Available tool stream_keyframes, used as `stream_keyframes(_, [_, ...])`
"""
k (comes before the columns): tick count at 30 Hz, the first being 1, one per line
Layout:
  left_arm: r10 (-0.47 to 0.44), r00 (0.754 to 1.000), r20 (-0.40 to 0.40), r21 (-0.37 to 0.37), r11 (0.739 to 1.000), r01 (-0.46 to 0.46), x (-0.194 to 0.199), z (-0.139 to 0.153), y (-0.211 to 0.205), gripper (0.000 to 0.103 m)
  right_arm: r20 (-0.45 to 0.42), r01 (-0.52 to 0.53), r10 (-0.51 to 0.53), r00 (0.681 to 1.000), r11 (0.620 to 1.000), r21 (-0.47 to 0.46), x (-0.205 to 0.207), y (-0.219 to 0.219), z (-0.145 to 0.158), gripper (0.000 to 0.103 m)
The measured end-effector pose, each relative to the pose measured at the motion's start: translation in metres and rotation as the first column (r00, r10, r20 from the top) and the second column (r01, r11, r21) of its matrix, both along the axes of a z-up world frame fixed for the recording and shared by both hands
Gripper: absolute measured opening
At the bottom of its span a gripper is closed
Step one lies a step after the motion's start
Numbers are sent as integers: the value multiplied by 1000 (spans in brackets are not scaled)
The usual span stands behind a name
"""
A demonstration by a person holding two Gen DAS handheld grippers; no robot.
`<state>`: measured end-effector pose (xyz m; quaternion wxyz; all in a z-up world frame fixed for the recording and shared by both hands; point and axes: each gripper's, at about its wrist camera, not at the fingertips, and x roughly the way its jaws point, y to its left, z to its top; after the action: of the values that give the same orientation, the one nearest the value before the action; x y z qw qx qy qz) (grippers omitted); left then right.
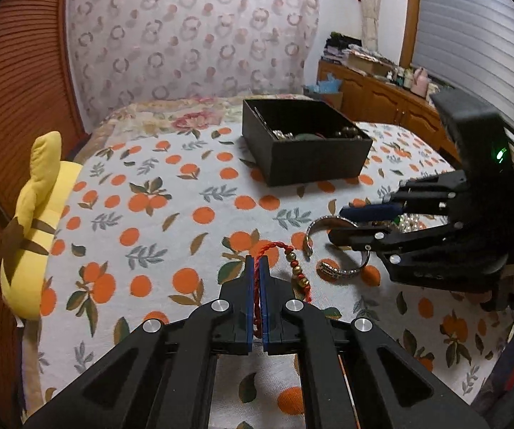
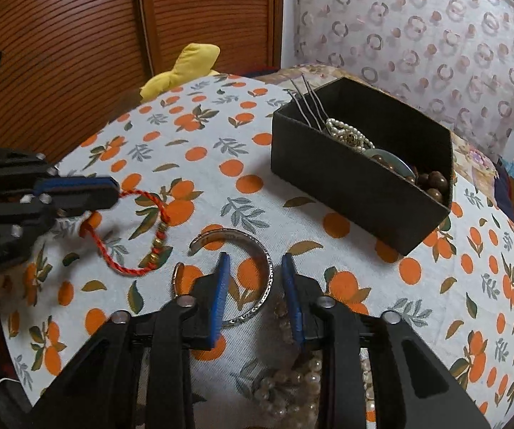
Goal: Organize jewelry
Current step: 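Grasp the red string bracelet with the left tool while the right tool grasps the silver bangle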
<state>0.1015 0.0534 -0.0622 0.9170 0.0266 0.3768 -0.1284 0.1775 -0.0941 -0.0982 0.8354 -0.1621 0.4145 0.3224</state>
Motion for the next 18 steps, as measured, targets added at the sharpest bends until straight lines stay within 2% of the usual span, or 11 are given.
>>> stream_keyframes(1, [3, 1000, 5, 0, 1000, -3, 0, 2, 0, 2, 4, -3, 3, 1000, 1000, -5, 0, 0, 0, 9])
stream_keyframes(3, [6, 1000, 15, -2, 1000, -6, -1, 5, 1, 2, 3, -11, 11, 1000, 1000, -2, -1, 0, 1, 6])
stream_keyframes(18, [-8, 999, 47, -18, 1000, 8, 17, 22, -15, 2, 112, 33, -47, 993, 992, 125, 5, -46, 46, 6])
